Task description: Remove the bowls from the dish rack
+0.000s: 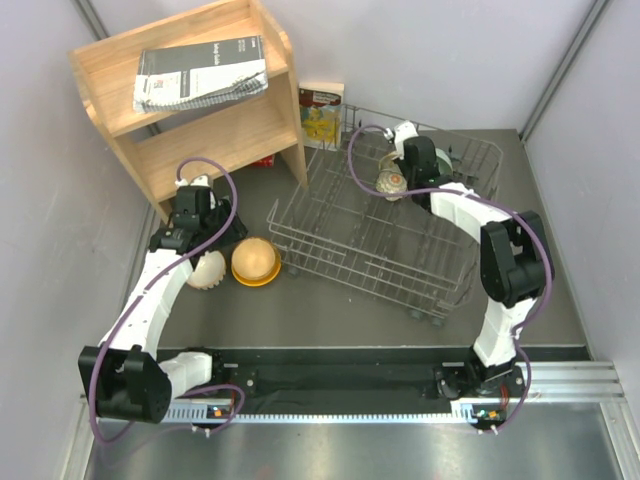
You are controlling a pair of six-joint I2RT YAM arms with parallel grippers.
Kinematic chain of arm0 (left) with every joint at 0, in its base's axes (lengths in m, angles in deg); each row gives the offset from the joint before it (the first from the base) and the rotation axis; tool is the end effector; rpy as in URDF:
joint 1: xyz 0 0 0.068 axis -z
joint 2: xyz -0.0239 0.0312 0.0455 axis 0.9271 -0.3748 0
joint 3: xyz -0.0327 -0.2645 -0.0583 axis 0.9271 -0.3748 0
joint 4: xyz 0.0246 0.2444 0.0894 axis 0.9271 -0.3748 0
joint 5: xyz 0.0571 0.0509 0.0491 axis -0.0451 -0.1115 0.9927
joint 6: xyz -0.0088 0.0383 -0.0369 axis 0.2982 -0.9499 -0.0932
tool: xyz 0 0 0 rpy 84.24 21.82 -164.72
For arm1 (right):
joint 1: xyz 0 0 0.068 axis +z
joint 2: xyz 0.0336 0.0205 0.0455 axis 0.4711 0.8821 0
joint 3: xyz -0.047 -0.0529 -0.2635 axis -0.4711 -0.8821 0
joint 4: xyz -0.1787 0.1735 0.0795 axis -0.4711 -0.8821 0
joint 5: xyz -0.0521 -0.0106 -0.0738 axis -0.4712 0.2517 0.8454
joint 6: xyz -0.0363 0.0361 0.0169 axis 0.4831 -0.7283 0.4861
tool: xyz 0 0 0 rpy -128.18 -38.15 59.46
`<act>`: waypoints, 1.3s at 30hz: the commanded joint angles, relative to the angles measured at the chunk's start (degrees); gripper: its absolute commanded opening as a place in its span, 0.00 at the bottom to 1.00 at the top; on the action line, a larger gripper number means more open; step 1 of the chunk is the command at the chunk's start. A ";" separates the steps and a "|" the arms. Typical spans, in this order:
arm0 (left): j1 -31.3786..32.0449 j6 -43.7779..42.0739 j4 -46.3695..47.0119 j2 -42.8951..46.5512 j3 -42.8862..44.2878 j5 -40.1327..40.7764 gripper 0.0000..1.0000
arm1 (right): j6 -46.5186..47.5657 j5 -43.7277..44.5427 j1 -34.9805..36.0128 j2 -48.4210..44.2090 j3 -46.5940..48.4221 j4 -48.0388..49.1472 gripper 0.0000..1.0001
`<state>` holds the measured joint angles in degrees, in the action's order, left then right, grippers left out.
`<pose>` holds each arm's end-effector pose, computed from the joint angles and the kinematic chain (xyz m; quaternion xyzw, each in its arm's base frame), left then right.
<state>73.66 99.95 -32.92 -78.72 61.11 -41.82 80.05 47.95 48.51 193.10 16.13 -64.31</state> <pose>0.2422 -0.0257 0.2929 -0.1652 0.9040 -0.1322 0.3714 0.4102 0.1375 0.2480 -0.1970 0.8268 -0.1747 0.4971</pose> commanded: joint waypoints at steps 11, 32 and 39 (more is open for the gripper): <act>0.66 0.90 3.04 0.30 -0.51 -0.49 0.57 | -3.03 -2.26 0.08 -10.45 -4.71 11.21 0.00; 1.53 1.17 3.39 -0.14 -0.77 -0.66 0.56 | -1.35 -0.95 0.34 -14.41 -3.05 15.70 0.00; 6.53 1.96 4.45 -1.81 -0.07 0.39 0.56 | -0.74 -1.12 0.34 -14.50 -1.21 16.40 0.00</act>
<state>76.66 101.13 -32.53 -79.35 60.39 -42.11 80.27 47.23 48.47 186.63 8.20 -61.08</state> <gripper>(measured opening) 0.561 0.030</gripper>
